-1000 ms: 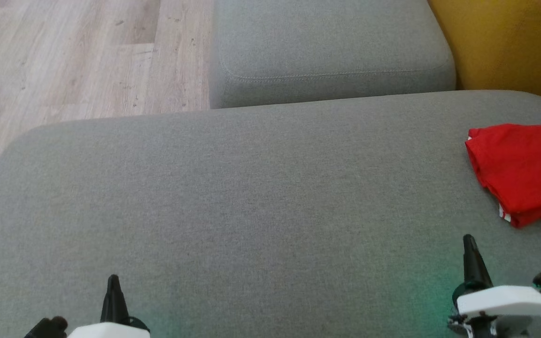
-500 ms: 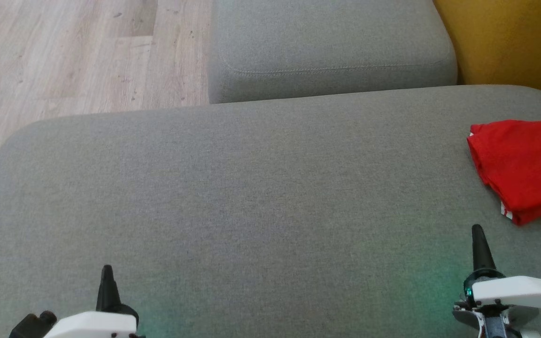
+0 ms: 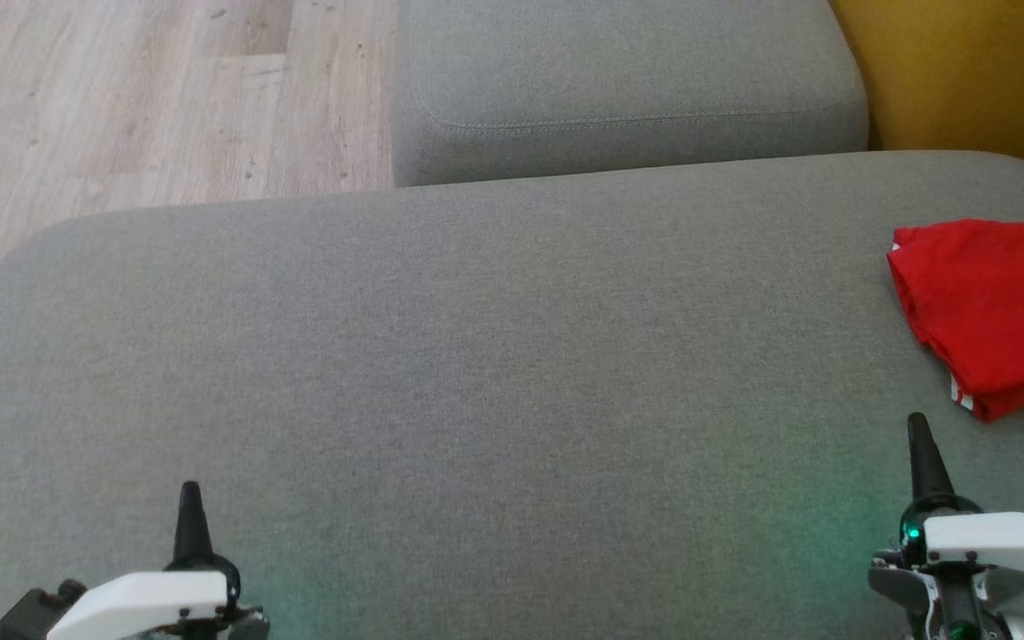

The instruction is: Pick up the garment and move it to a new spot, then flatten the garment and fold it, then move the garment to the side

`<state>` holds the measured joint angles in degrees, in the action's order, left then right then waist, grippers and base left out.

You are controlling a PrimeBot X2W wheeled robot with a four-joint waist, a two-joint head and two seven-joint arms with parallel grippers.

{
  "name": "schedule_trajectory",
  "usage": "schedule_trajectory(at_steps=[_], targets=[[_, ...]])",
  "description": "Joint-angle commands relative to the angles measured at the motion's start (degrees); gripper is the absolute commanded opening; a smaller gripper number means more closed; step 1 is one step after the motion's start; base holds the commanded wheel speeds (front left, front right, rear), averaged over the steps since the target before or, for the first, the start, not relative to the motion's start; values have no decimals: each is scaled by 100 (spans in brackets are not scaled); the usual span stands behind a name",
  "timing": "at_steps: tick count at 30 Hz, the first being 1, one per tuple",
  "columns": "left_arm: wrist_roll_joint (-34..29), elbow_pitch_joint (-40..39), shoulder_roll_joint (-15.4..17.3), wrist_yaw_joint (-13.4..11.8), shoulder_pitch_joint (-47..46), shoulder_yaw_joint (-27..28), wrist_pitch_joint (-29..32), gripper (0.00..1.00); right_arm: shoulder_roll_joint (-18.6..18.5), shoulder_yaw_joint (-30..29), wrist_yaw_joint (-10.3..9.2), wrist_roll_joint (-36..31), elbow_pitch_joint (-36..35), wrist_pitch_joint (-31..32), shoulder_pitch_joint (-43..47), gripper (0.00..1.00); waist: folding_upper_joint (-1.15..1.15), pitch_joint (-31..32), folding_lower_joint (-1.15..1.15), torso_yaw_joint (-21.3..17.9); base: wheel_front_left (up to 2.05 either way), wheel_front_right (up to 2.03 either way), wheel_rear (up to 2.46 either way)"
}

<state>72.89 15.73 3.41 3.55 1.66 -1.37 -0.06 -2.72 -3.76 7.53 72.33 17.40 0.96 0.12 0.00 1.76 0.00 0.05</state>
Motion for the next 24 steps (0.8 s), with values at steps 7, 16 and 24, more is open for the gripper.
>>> schedule_trajectory(at_steps=[7, 16, 24], targets=[[577, -175, 78, 123, -443, 311, 150, 0, -58, 1, -4, 581, -253, 147, -406, 0, 0, -49, 0, -1, 0, 0, 0], [1200, -175, 73, 236, -580, 441, 306, 0, -57, -93, -4, 1186, -289, 299, -498, 0, 0, -109, 0, -3, 0, 0, 0], [1754, -174, 68, 337, -703, 559, 445, 0, -56, -177, -4, 1725, -322, 435, -580, 0, 0, -164, 0, -4, 0, 0, 0]])
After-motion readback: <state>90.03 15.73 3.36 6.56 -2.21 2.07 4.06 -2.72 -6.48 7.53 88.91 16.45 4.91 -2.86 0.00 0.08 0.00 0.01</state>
